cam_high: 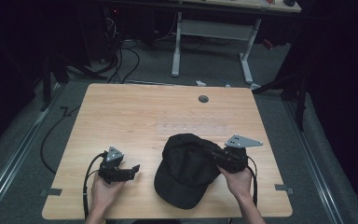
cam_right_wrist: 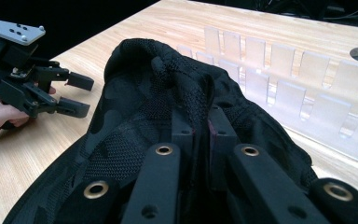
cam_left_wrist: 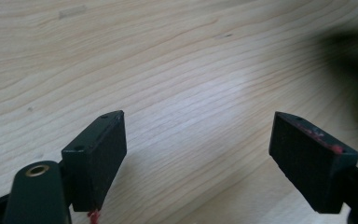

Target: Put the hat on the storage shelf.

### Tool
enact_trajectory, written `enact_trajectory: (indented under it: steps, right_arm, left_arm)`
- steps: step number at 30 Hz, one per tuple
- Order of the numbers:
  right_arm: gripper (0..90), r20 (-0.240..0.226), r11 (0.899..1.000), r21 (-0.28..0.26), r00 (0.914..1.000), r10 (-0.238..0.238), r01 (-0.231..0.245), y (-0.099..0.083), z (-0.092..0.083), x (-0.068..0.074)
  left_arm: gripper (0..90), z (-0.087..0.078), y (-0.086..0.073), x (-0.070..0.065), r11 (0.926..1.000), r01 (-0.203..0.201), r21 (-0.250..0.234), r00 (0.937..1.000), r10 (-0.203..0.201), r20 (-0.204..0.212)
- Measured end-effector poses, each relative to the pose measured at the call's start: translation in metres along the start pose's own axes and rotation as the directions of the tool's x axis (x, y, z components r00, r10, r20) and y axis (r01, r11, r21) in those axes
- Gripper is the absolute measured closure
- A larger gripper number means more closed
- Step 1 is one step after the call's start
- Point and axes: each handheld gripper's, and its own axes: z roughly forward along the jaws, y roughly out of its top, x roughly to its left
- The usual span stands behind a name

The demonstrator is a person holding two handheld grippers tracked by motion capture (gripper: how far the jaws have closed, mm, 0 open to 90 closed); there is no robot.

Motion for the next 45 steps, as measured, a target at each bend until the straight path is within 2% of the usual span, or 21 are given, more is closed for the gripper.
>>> enact_trajectory:
  steps: [5,10,17,24,31,44,45]
  right_arm:
    - [84.9,-0.008,1.000,-0.012,0.9999,-0.006,0.006,0.002,0.000,-0.001]
    - [84.9,-0.013,1.000,-0.021,0.9998,-0.014,0.014,0.005,-0.001,-0.001]
    - [84.9,-0.018,0.999,-0.035,0.9993,-0.032,0.032,0.009,-0.001,-0.001]
    - [84.8,-0.023,0.998,-0.040,0.9988,-0.042,0.041,0.010,0.000,0.000]
    - [84.8,-0.041,0.996,-0.056,0.9966,-0.072,0.070,0.015,0.002,0.003]
    - [84.7,-0.081,0.990,-0.087,0.9898,-0.118,0.111,0.021,0.005,0.009]
    - [84.7,-0.081,0.990,-0.087,0.9898,-0.118,0.111,0.021,0.005,0.009]
  left_arm:
    - [18.4,-0.006,0.007,-0.007,0.9996,-0.019,-0.021,0.9979,0.020,0.061]
    - [17.6,-0.011,0.014,-0.015,0.9988,-0.035,-0.035,0.9908,0.039,0.130]
    - [16.6,-0.016,0.025,-0.028,0.9969,-0.061,-0.049,0.9734,0.070,0.218]
    - [16.0,-0.015,0.035,-0.038,0.9964,-0.075,-0.041,0.9499,0.083,0.301]
    - [16.0,-0.008,0.040,-0.046,0.9949,-0.101,-0.007,0.9321,0.097,0.349]
    - [15.8,-0.001,0.046,-0.052,0.9927,-0.119,0.022,0.9071,0.100,0.409]
    - [15.8,-0.001,0.046,-0.052,0.9927,-0.119,0.022,0.9071,0.100,0.409]
